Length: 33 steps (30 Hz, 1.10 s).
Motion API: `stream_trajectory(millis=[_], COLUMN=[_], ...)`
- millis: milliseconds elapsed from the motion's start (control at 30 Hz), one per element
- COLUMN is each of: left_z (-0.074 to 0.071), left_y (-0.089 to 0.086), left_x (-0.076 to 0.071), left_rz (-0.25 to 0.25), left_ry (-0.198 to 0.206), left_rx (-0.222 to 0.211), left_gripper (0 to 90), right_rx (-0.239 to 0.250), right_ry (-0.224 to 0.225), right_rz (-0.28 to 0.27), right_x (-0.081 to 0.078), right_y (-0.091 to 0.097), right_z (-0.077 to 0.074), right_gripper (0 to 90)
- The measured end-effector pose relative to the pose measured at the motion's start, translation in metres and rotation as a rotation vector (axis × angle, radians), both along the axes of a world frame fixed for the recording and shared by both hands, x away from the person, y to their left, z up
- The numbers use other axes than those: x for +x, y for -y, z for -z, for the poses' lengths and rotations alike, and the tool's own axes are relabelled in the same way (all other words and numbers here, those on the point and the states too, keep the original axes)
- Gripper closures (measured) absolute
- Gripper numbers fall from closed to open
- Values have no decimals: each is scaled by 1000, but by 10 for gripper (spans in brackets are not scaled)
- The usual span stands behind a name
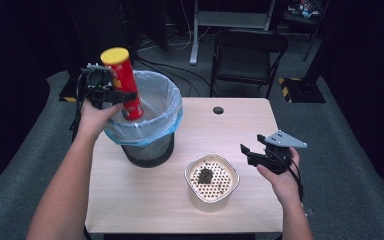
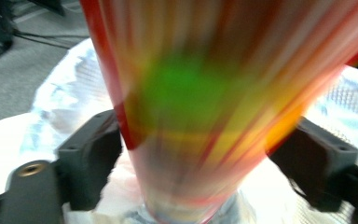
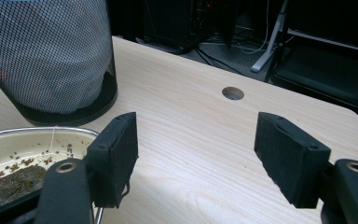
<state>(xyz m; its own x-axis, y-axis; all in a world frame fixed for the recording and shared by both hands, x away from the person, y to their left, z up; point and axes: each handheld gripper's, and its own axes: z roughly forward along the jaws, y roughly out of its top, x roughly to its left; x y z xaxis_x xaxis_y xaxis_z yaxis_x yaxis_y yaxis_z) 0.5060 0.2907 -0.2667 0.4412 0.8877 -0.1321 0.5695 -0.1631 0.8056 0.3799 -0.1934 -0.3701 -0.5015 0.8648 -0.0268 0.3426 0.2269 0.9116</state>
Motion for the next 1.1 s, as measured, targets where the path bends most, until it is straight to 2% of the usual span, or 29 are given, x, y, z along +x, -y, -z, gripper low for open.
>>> stream_trajectory(millis=[67, 133, 267, 400, 567, 600, 733, 867, 900, 933, 1100], left_z=[-1, -1, -2, -7, -20, -20, -23, -23, -23, -23, -21], left_y=[-5, -6, -11, -14, -13, -13, -10, -9, -10, -10, -9], left_x=[-2, -4, -11, -23, -52, -52, -74, -93, -102, -102, -130], left_rz=[-20, -23, -4, 29, 116, 116, 186, 221, 237, 237, 292], left_ry=[22, 22, 16, 33, 59, 59, 57, 59, 64, 64, 79], left_rx=[-13, -13, 4, 17, -26, -26, 1, -4, -10, -10, -6], left_gripper=[137, 132, 138, 162, 264, 275, 319, 327, 330, 331, 332], right_rx=[1, 3, 9, 13, 5, 5, 4, 9, 9, 9, 10], right_ry=[1, 1, 2, 4, 3, 3, 4, 1, 0, 0, -5], right_rz=[0, 3, 5, 12, 8, 8, 12, 18, 19, 19, 21], right_x=[0, 0, -1, -1, -1, -1, -1, -1, -1, -1, 0], right_y=[1, 2, 4, 4, 4, 4, 4, 6, 6, 6, 8], right_z=[0, 0, -1, -1, -1, -1, -1, 0, 0, 0, 1], right_gripper=[299, 299, 299, 299, 299, 299, 299, 299, 299, 299, 299])
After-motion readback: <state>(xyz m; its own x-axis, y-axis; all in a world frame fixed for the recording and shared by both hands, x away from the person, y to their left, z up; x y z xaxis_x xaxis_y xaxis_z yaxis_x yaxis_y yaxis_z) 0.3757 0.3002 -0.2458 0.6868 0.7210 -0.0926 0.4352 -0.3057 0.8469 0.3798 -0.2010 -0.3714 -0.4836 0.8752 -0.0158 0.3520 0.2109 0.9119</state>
